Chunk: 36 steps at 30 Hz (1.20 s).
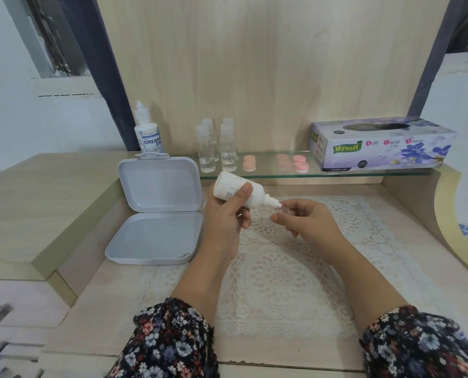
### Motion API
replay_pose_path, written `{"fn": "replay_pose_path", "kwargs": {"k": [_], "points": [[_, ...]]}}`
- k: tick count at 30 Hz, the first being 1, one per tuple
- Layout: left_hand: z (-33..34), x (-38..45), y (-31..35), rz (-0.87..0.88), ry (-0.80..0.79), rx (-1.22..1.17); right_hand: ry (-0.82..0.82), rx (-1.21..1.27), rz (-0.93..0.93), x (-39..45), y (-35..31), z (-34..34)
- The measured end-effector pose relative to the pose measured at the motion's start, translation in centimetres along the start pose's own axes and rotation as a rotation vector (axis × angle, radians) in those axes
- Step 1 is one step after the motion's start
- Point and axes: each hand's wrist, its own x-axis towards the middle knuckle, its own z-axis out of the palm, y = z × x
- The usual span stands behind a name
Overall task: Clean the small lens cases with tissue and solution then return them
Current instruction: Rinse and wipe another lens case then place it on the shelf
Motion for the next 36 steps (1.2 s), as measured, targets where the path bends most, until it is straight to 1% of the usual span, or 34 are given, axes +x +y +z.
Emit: {"fn": "replay_pose_path", "kwargs": {"k": [8, 11, 15, 21, 24, 27, 31, 36], "points": [[0.0, 0.0, 0.0, -0.031, 0.001, -0.004, 0.006, 0.008, 0.000, -0.1, -0.2, 0.0], [0.1, 0.1, -0.2, -0.052, 0.030, -0.013, 0.010, 0.009, 0.005, -0.2, -0.2, 0.0], [0.0, 0.3, -0.3, -0.095, 0.100, -0.088, 0.019, -0.051, 0.012, -0.4, -0.1, -0.1], [-0.4, 0.5, 0.0, -0.189, 0.157, -0.197, 0.037, -0.116, 0.015, -1.0, 0.3, -0.6], [-0.6, 0.5, 0.0, -0.212, 0.156, -0.239, 0.032, -0.135, 0.018, -1.5, 0.3, -1.0], [-0.6, 0.5, 0.2, -0.264, 0.134, -0.278, 0.019, -0.240, 0.013, -1.9, 0.2, -1.5], [-0.6, 0.4, 0.3, -0.309, 0.144, -0.310, -0.026, -0.403, 0.028, -1.9, 0.5, -1.9], [-0.6, 0.3, 0.4, -0.324, 0.155, -0.329, -0.049, -0.434, 0.060, -1.9, 0.7, -2.1]]}}
